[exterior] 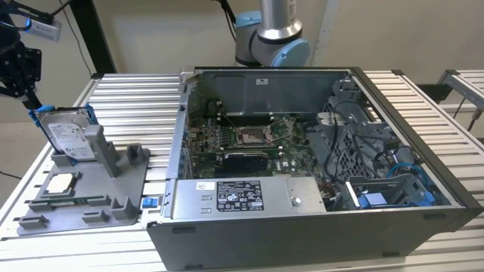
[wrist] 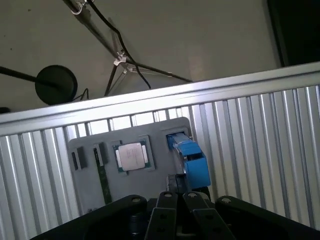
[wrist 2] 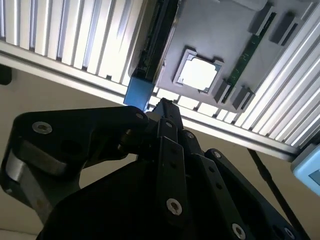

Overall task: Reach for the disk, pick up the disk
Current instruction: 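Pick up the disk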

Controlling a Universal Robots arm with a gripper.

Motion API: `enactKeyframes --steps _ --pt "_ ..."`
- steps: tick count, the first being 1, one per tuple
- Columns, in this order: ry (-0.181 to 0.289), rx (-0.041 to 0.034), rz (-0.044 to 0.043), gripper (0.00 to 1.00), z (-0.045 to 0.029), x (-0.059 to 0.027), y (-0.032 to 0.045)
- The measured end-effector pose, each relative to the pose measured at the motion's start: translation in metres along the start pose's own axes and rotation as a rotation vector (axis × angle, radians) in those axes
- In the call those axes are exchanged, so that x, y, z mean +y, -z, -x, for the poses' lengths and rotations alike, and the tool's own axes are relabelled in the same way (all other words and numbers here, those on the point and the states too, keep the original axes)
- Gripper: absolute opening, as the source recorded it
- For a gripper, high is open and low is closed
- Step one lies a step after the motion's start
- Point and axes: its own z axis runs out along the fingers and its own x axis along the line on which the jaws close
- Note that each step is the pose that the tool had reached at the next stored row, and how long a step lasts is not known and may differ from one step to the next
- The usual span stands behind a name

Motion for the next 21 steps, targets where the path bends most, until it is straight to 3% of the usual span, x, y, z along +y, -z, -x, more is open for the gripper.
enactKeyframes --steps 15,21 --pt "0.006 0.0002 0.0000 0.00 0.0067 -0.0027 0.0001" --pt "0.012 0.0004 0.0000 0.00 0.0160 -0.0021 0.0000"
